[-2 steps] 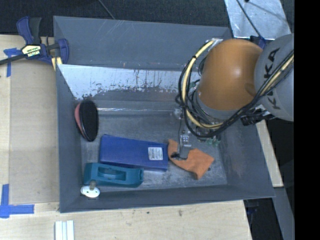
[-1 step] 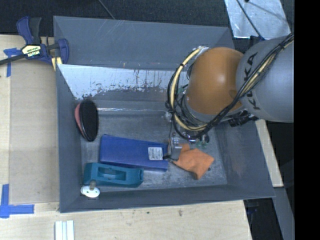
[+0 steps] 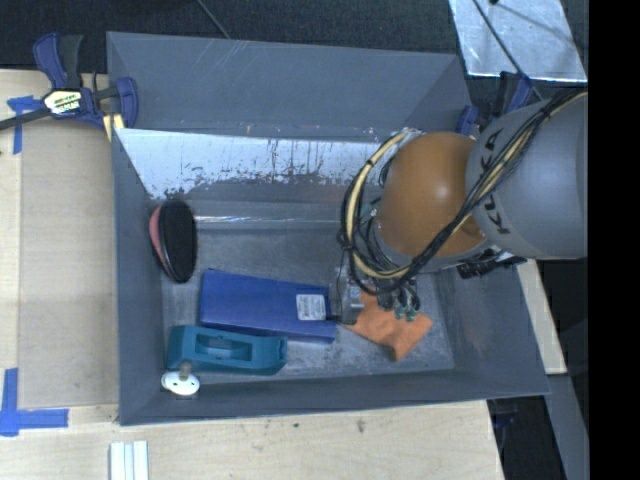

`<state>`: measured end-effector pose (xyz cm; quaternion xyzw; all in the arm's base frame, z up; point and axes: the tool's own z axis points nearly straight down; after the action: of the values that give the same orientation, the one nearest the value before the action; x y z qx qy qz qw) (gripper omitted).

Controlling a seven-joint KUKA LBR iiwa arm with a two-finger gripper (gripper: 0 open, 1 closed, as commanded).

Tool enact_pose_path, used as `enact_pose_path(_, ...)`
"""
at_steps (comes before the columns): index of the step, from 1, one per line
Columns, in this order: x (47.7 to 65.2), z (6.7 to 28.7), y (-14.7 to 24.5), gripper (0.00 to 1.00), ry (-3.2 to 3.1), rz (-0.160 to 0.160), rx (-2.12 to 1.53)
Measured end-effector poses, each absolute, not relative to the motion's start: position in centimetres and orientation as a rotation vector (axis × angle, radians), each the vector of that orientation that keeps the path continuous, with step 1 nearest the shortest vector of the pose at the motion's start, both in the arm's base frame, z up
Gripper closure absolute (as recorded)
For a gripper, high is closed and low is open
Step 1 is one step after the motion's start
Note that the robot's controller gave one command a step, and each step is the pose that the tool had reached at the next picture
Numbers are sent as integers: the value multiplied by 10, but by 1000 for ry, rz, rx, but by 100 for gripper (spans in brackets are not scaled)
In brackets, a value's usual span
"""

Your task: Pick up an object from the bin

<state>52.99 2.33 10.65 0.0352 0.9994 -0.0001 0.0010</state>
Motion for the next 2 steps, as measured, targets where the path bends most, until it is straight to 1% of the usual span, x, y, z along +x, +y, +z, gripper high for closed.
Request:
enact_pose_path(1, 530, 106, 23, 0, 3138, 1, 112)
enact_pose_path(2, 530, 106, 23, 0, 3137, 1, 112)
